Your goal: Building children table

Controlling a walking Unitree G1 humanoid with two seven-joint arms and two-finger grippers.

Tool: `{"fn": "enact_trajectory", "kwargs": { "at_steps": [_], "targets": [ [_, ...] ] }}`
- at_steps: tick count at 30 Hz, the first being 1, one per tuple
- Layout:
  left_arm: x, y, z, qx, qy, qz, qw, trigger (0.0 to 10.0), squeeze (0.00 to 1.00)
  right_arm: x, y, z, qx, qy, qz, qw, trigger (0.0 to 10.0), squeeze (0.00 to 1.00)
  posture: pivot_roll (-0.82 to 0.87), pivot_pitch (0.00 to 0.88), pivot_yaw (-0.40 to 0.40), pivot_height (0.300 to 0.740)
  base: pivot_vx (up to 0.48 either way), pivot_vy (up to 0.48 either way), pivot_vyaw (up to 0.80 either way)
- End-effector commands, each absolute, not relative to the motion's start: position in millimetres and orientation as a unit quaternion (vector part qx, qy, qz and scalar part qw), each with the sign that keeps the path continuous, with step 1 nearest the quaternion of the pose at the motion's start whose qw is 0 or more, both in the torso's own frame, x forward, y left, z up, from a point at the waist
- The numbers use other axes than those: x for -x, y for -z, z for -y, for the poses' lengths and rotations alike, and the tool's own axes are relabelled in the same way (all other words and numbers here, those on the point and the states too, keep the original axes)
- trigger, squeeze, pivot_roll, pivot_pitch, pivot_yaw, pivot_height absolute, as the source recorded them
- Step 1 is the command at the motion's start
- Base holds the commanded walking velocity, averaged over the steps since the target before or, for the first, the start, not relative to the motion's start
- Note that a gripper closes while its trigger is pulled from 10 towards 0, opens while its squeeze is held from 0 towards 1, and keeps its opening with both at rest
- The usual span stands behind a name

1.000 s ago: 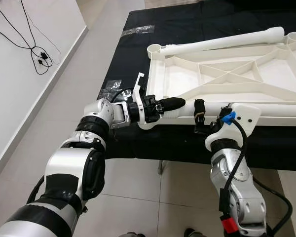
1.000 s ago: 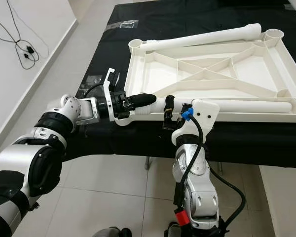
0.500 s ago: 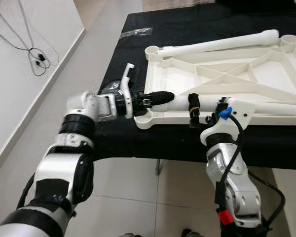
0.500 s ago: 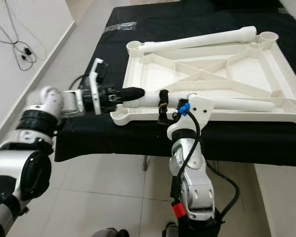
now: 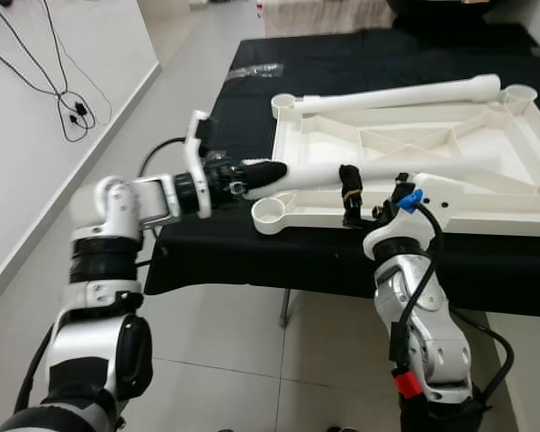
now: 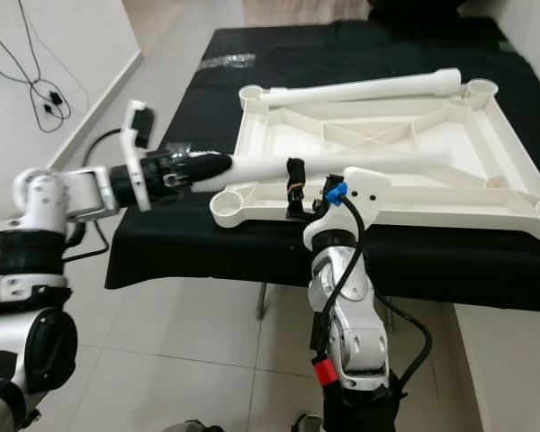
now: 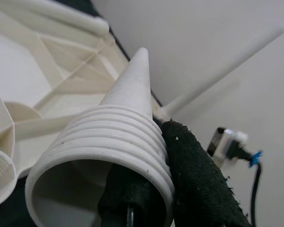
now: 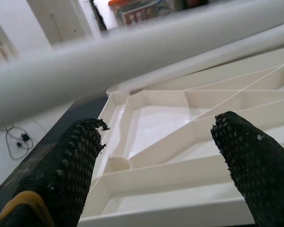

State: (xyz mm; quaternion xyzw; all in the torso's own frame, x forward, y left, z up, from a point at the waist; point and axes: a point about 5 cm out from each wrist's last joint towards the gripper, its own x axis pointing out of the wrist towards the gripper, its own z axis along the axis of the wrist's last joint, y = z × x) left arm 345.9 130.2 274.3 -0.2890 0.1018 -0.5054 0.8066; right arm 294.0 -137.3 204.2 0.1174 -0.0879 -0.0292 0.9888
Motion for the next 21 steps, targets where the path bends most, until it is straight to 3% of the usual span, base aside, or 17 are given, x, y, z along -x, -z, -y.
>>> {"fn": "enact_trajectory", "kwargs": {
  "at_steps": [1,10,11,12,16,21],
  "targets": [
    [-342,-274,-135,0.291,0.503,-0.099,0.808,0.0,0.0,-294,-201,133,-0.122,0.021,0.079,0.989,10.0,0.0,0.09,0.063,0.029,0.74,0.0,0.0,0.0],
    [-327,-257,-145,0.275,0.447,-0.072,0.848,0.0,0.0,-298,-198,130,-0.187,0.007,0.056,0.981,10.0,0.0,0.08,0.066,0.002,0.74,0.0,0.0,0.0],
    [-326,-256,-146,0.271,0.437,-0.064,0.855,0.9,0.0,-299,-198,130,-0.2,0.004,0.055,0.978,10.0,0.0,0.08,0.066,0.002,0.74,0.0,0.0,0.0],
    [-325,-255,-147,0.266,0.427,-0.05,0.863,10.0,0.0,-301,-199,131,-0.216,-0.003,0.057,0.975,10.0,0.0,0.07,0.071,-0.002,0.74,0.0,0.0,0.0],
    [-316,-259,-149,0.256,0.421,-0.009,0.87,10.0,0.0,-305,-205,135,-0.251,-0.03,0.065,0.965,10.0,0.0,0.07,0.079,-0.017,0.74,0.0,0.0,0.0],
    [-299,-266,-158,0.258,0.425,0.038,0.867,10.0,0.0,-311,-203,138,-0.343,-0.092,0.048,0.933,10.0,0.0,0.07,0.087,-0.038,0.74,0.0,0.0,0.0]
  ]
}}
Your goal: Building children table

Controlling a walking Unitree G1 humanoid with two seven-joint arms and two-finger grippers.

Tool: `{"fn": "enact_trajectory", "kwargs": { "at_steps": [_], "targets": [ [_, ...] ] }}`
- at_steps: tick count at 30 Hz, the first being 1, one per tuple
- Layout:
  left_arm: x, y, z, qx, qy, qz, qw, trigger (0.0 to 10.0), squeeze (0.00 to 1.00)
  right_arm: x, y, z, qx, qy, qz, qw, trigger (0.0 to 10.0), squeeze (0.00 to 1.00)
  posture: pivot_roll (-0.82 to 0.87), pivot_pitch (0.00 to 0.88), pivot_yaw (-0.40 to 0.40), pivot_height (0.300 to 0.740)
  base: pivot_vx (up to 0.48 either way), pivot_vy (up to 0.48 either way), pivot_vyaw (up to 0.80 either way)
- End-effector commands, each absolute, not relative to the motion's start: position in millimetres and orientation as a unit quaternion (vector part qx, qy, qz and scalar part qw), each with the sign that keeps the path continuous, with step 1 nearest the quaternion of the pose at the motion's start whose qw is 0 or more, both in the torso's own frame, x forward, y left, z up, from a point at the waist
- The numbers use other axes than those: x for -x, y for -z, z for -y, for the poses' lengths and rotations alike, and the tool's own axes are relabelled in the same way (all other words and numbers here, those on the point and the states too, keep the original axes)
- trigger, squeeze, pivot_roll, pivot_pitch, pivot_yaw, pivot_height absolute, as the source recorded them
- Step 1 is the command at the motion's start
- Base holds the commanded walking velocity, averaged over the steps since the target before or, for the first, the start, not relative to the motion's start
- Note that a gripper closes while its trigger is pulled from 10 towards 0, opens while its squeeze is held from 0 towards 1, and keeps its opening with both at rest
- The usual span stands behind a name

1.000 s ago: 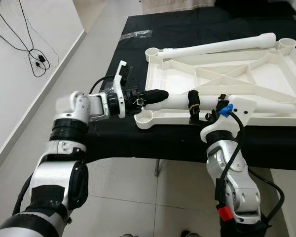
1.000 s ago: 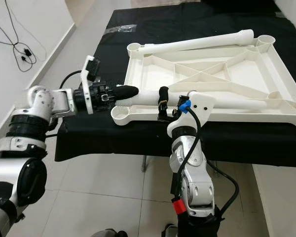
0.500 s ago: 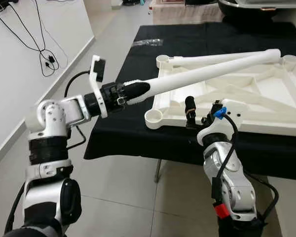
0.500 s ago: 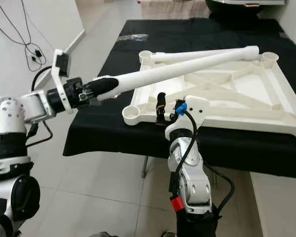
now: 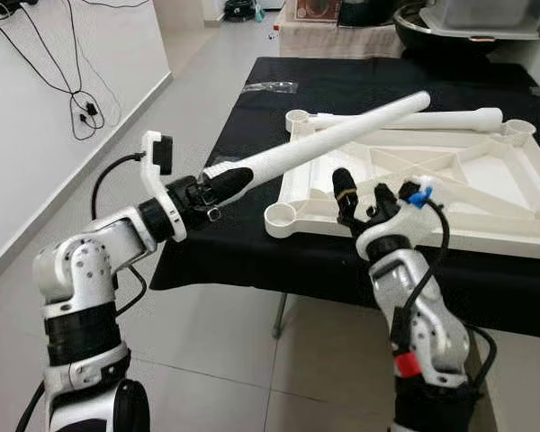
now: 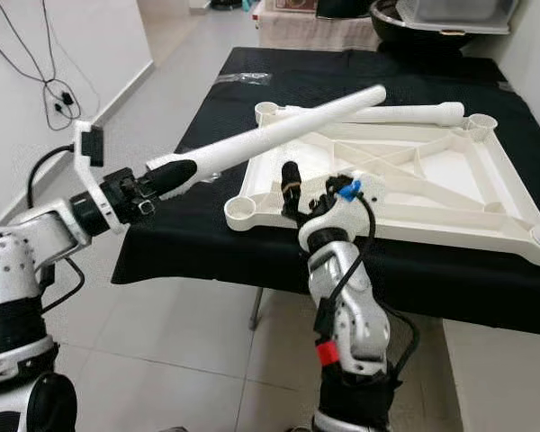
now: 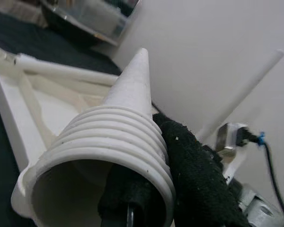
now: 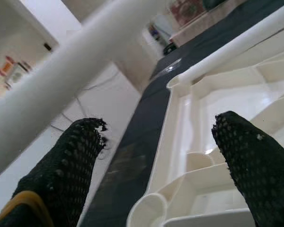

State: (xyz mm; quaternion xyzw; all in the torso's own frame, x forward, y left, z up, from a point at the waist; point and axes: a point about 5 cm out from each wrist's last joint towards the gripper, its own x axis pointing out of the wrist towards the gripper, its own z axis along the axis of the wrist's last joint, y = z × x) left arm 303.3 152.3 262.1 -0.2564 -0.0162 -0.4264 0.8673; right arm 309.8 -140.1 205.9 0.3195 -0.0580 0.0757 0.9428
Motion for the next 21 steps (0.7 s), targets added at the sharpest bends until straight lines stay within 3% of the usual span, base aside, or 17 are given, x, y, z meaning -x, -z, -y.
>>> {"fn": "enact_trajectory", "kwargs": {
  "at_steps": [1,5,8,9,10,11,12,15,21],
  "targets": [
    [-293,-265,-161,0.257,0.426,0.044,0.866,10.0,0.0,-312,-203,138,-0.374,-0.108,0.041,0.92,10.0,1.0,0.07,0.086,-0.045,0.74,0.0,0.0,0.0],
    [-278,-260,-161,0.252,0.431,0.054,0.865,10.0,0.0,-314,-208,138,-0.432,-0.154,0.036,0.888,10.0,1.0,0.07,0.087,-0.057,0.74,0.0,0.0,0.0],
    [-276,-259,-160,0.251,0.431,0.055,0.865,10.0,0.0,-314,-210,138,-0.438,-0.165,0.038,0.883,10.0,1.0,0.07,0.087,-0.059,0.74,0.0,0.0,0.0],
    [-272,-255,-161,0.248,0.426,0.055,0.868,10.0,0.0,-314,-213,135,-0.469,-0.199,0.032,0.86,10.0,0.0,0.07,0.086,-0.071,0.74,0.0,0.0,0.0],
    [-272,-255,-161,0.248,0.426,0.055,0.868,10.0,0.0,-314,-213,135,-0.469,-0.199,0.032,0.86,10.0,0.0,0.07,0.086,-0.071,0.74,0.0,0.0,0.0],
    [-270,-253,-161,0.247,0.418,0.057,0.872,10.0,0.0,-312,-215,133,-0.502,-0.241,0.028,0.83,10.0,0.0,0.07,0.087,-0.077,0.74,0.0,0.0,0.0],
    [-270,-253,-161,0.247,0.418,0.057,0.872,10.0,0.0,-312,-215,133,-0.502,-0.241,0.028,0.83,10.0,0.0,0.07,0.087,-0.077,0.74,0.0,0.0,0.0],
    [-267,-252,-161,0.248,0.41,0.065,0.875,10.0,0.0,-307,-215,132,-0.562,-0.306,0.016,0.768,10.0,0.0,0.07,0.086,-0.084,0.74,0.0,0.0,0.0],
    [-261,-250,-158,0.245,0.411,0.065,0.876,10.0,0.0,-307,-217,134,-0.604,-0.329,0.01,0.726,10.0,0.0,0.06,0.088,-0.087,0.74,0.0,0.0,0.0]
  ]
}}
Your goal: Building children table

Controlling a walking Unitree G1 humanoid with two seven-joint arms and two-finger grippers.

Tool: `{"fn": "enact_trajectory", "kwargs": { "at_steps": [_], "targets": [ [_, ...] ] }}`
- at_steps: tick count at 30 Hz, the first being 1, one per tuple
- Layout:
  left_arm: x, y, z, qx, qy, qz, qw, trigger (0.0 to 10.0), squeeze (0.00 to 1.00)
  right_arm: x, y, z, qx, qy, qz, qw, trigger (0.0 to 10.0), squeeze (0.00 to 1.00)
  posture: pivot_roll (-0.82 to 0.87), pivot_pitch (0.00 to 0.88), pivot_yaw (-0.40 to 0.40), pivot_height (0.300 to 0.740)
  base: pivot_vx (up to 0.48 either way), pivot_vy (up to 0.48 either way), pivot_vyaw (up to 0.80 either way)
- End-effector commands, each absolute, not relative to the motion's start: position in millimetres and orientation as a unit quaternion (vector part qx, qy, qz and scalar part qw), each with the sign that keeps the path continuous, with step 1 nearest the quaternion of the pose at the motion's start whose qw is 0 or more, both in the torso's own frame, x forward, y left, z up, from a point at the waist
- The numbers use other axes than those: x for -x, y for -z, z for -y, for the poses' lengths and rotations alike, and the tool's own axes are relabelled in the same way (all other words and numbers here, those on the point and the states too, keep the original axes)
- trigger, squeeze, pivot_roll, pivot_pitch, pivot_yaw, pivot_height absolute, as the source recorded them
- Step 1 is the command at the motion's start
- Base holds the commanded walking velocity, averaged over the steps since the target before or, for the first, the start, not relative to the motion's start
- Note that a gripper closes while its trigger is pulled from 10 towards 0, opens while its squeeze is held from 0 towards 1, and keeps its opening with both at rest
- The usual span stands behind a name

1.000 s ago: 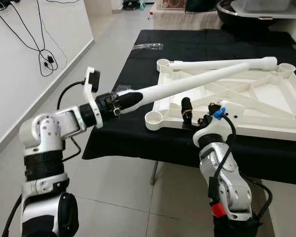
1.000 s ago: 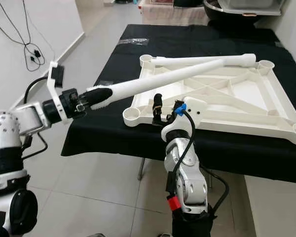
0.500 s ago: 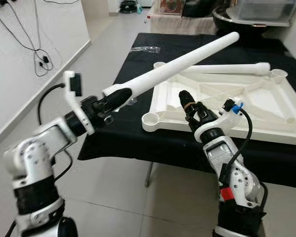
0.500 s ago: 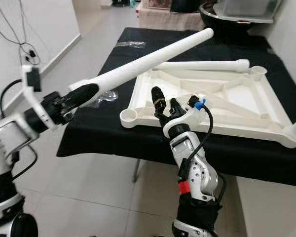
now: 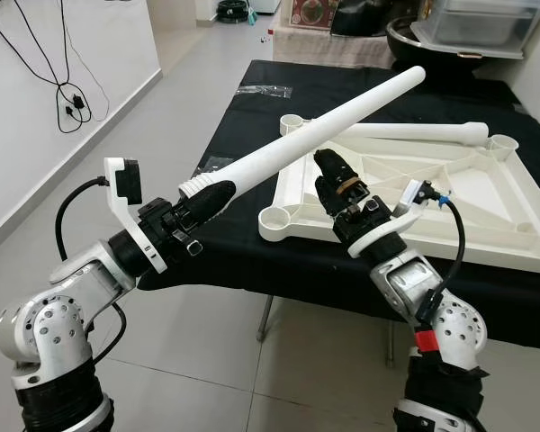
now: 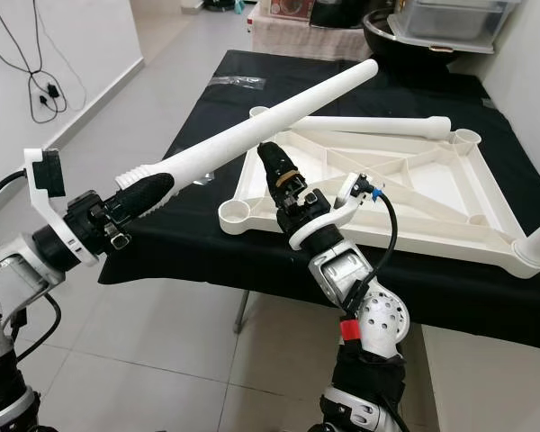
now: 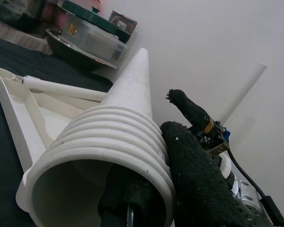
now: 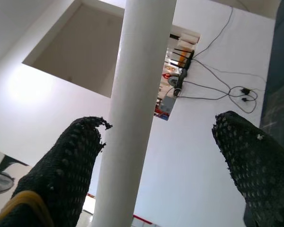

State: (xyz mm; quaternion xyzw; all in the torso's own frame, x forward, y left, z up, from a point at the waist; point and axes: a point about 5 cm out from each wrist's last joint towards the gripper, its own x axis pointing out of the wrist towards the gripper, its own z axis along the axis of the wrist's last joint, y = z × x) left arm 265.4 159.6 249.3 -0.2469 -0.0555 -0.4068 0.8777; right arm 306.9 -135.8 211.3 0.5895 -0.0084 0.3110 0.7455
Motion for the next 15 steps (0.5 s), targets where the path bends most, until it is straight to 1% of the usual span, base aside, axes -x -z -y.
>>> {"fn": "enact_trajectory", "kwargs": {
  "at_steps": [1,3,6,10,12,15],
  "targets": [
    [-261,-250,-158,0.245,0.411,0.065,0.876,10.0,0.0,-307,-217,134,-0.604,-0.329,0.01,0.726,10.0,0.0,0.06,0.088,-0.087,0.74,0.0,0.0,0.0],
    [-256,-247,-145,0.255,0.431,0.058,0.863,10.0,0.0,-301,-224,123,-0.606,-0.376,0.002,0.701,10.0,0.0,0.06,0.089,-0.089,0.74,0.0,0.0,0.0],
    [-255,-246,-143,0.257,0.436,0.056,0.861,10.0,0.0,-300,-226,120,-0.608,-0.385,0.0,0.695,10.0,0.0,0.06,0.089,-0.089,0.74,0.0,0.0,0.0],
    [-254,-239,-128,0.267,0.447,0.041,0.853,10.0,0.0,-293,-234,105,-0.598,-0.445,-0.014,0.666,10.0,0.0,0.06,0.086,-0.086,0.74,0.0,0.0,0.0],
    [-253,-238,-127,0.267,0.448,0.04,0.852,10.0,0.0,-292,-235,104,-0.596,-0.453,-0.018,0.663,10.0,0.0,0.06,0.086,-0.086,0.74,0.0,0.0,0.0],
    [-250,-238,-115,0.282,0.467,0.038,0.837,10.0,0.0,-295,-236,95,-0.588,-0.458,-0.028,0.666,10.0,0.0,0.06,0.083,-0.086,0.74,0.0,0.0,0.0]
  ]
}}
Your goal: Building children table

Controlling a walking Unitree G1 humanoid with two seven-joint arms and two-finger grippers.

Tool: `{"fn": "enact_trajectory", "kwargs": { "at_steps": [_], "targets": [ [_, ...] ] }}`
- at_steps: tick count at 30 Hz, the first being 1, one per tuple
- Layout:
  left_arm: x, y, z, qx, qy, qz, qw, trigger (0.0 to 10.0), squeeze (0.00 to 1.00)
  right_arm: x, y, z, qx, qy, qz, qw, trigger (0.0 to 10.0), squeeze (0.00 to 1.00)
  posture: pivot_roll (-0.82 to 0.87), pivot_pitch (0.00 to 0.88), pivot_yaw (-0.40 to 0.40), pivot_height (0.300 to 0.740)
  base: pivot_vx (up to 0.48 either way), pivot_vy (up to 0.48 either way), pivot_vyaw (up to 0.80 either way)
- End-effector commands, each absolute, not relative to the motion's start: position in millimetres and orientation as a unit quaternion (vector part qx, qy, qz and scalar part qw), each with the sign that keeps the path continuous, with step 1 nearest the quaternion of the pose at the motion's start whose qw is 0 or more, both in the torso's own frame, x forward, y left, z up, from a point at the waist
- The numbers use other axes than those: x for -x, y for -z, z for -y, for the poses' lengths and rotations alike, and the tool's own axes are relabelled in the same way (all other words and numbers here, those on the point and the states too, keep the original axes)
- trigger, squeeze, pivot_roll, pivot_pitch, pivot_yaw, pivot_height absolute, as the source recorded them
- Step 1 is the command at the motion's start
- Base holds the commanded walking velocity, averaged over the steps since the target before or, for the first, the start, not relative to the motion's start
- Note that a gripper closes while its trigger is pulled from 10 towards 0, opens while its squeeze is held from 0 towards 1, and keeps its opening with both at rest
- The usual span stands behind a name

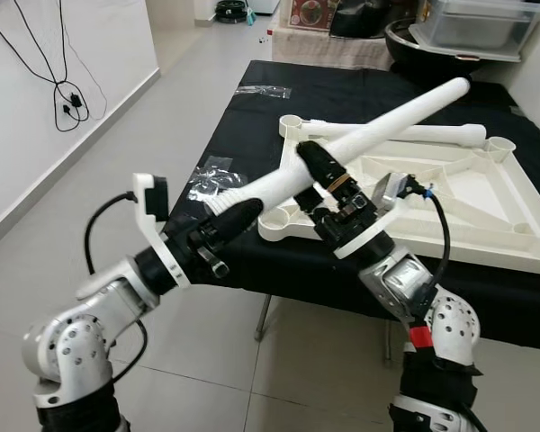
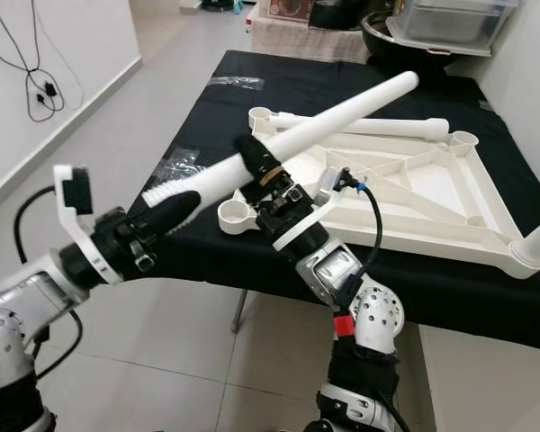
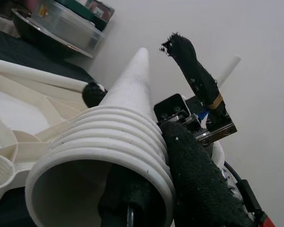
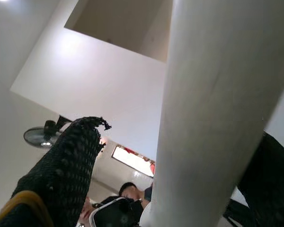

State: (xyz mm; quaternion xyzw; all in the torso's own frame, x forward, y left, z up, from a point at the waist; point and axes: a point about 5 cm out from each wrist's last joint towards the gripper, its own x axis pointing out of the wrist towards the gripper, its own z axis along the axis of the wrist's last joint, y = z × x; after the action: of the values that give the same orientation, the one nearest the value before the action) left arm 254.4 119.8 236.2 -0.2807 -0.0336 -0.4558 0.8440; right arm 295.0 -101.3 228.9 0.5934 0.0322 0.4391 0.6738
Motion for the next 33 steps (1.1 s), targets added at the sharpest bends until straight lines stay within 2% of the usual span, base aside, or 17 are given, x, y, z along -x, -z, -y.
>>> {"fn": "enact_trajectory", "kwargs": {
  "at_steps": [1,6,16,33],
  "targets": [
    [-250,-238,-115,0.282,0.467,0.038,0.837,10.0,0.0,-295,-236,95,-0.588,-0.458,-0.028,0.666,10.0,0.0,0.06,0.083,-0.086,0.74,0.0,0.0,0.0],
    [-245,-236,-104,0.286,0.48,0.031,0.829,10.0,0.0,-299,-236,92,-0.591,-0.451,-0.037,0.668,10.0,0.0,0.06,0.085,-0.09,0.74,0.0,0.0,0.0],
    [-235,-235,-87,0.293,0.496,0.027,0.817,10.0,0.0,-314,-230,94,-0.594,-0.408,-0.047,0.692,10.0,0.0,0.06,0.084,-0.094,0.74,0.0,0.0,0.0],
    [-230,-229,-82,0.307,0.49,0.018,0.816,10.0,0.0,-320,-236,97,-0.588,-0.403,-0.038,0.7,10.0,0.0,0.06,0.087,-0.095,0.74,0.0,0.0,0.0]
  ]
}}
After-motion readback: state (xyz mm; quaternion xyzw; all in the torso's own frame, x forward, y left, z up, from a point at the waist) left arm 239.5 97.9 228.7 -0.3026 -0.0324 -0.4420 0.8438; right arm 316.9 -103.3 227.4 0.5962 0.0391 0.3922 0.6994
